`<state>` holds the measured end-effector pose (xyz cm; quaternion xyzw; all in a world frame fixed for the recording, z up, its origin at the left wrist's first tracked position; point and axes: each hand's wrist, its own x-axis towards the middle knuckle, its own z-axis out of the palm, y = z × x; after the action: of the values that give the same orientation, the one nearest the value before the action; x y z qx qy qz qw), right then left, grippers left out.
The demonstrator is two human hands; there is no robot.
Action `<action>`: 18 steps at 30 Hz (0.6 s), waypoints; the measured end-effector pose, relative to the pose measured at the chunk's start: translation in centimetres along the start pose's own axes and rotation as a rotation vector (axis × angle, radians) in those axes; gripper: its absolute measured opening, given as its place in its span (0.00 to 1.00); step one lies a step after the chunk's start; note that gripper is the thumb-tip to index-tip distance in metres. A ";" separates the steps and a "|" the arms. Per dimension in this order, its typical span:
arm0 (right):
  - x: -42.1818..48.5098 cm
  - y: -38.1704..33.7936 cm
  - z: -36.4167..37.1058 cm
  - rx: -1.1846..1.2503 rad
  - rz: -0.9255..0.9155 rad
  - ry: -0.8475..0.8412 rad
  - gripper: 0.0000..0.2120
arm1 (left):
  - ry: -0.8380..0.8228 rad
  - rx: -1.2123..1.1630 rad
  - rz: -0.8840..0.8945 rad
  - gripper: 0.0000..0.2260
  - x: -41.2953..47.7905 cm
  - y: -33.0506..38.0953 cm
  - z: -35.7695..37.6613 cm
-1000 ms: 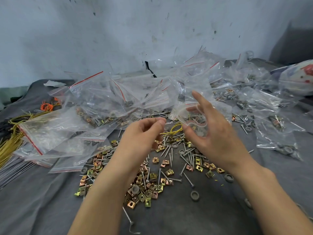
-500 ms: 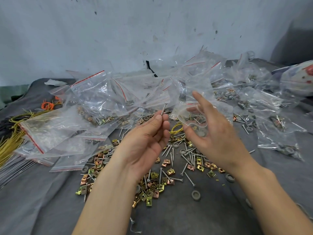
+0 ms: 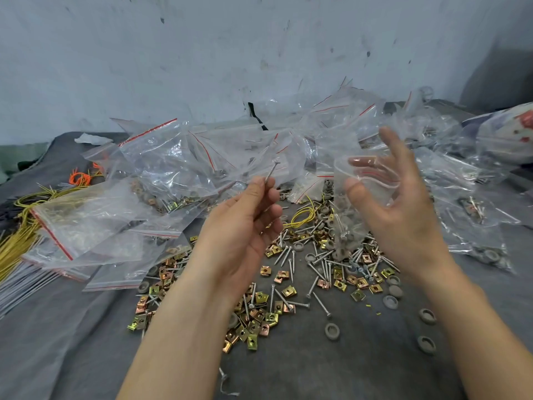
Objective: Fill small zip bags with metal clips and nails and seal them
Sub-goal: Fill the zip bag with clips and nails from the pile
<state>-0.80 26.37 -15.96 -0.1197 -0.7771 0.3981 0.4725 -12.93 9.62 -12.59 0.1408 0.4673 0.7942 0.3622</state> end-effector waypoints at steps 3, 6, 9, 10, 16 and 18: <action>0.1 -0.2 -0.1 0.034 0.009 0.016 0.34 | 0.023 -0.001 0.009 0.07 0.0 0.2 0.0; 0.1 -0.2 0.0 0.030 0.016 -0.009 0.35 | 0.045 0.045 0.062 0.07 -0.1 0.2 0.0; -0.3 -0.5 0.7 -0.064 0.001 -0.097 0.36 | 0.073 0.200 0.206 0.06 -0.2 0.3 0.1; -0.5 -0.6 1.1 -0.105 -0.011 -0.135 0.36 | 0.083 0.287 0.266 0.06 -0.3 0.3 0.1; -1.4 -0.8 3.1 -0.305 -0.081 -0.278 0.38 | 0.062 0.685 0.585 0.06 -1.3 1.0 0.6; -1.5 -0.8 3.3 -0.330 -0.094 -0.270 0.39 | 0.048 0.801 0.622 0.06 -1.5 1.1 0.6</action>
<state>-2.63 23.32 -17.13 -0.1047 -0.8926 0.2556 0.3563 -12.00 8.65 -11.20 0.3829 0.6792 0.6260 0.0150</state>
